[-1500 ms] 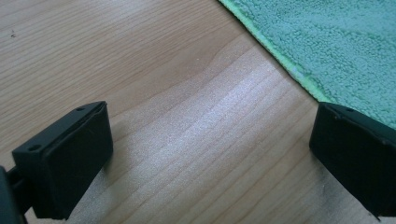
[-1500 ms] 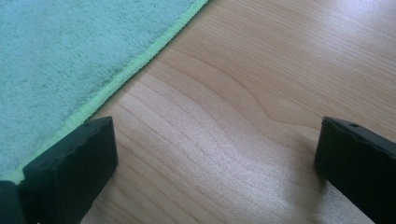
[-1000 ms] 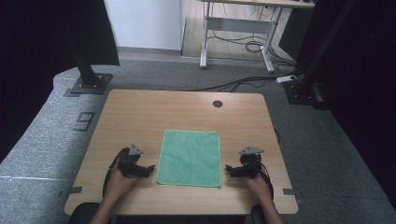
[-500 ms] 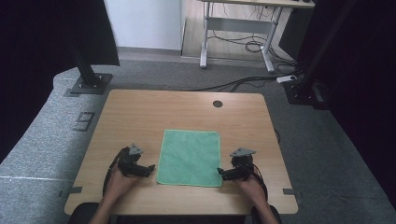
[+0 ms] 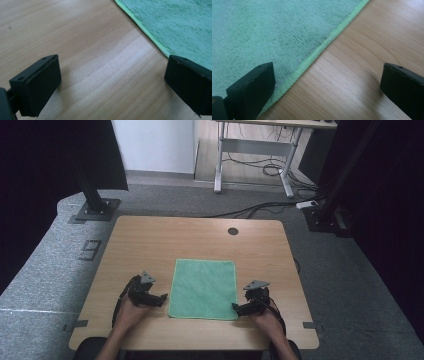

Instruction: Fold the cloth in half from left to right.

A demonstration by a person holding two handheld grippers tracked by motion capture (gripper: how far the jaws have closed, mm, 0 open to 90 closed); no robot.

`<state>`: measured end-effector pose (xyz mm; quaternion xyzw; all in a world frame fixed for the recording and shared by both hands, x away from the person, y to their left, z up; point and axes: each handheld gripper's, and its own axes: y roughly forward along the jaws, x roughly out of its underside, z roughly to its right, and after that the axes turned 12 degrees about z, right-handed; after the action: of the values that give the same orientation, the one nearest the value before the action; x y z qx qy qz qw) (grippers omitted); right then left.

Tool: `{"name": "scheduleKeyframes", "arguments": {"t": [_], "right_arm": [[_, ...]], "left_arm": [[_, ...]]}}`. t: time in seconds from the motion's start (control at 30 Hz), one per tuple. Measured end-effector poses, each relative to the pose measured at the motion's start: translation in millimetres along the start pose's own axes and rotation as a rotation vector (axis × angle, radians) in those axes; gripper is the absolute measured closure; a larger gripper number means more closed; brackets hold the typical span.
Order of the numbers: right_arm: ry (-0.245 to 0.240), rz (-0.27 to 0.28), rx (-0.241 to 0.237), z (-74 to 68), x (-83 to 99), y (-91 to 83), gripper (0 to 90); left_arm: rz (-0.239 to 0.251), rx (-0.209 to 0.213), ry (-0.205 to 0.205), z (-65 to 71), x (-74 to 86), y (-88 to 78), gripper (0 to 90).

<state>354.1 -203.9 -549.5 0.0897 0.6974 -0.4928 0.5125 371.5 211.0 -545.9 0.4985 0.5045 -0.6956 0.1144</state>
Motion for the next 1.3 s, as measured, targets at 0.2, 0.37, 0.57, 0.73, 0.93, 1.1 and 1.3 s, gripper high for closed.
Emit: {"name": "scheduleKeyframes", "arguments": {"t": [0.2,0.37,0.57,0.73,0.93,1.1,1.3], "right_arm": [[0.031,0.001,0.016,8.5,3.1,-3.0,0.3],[0.04,0.002,0.024,11.0,4.1,-3.9,0.3],[0.049,0.004,0.026,13.1,5.0,-4.5,0.3],[0.049,0.005,0.027,14.2,5.4,-4.8,0.3],[0.039,0.009,0.041,15.5,5.7,-5.2,0.0],[0.028,0.013,0.06,16.9,5.0,-5.2,0.0],[0.037,0.017,0.089,23.4,4.4,-4.3,0.0]], "left_arm": [[0.048,0.001,-0.02,-7.8,-18.4,7.9,0.8],[0.058,0.01,-0.045,-15.1,-32.7,28.1,0.8],[0.058,-0.006,-0.062,-18.9,-44.8,56.1,0.8],[0.014,-0.022,-0.026,-12.6,-46.4,67.7,0.8],[-0.004,-0.042,-0.006,-10.2,-42.6,61.1,0.0],[-0.029,-0.043,-0.001,-4.5,-34.8,46.6,0.0],[-0.045,-0.021,0.007,1.6,-29.2,37.0,0.0]]}}
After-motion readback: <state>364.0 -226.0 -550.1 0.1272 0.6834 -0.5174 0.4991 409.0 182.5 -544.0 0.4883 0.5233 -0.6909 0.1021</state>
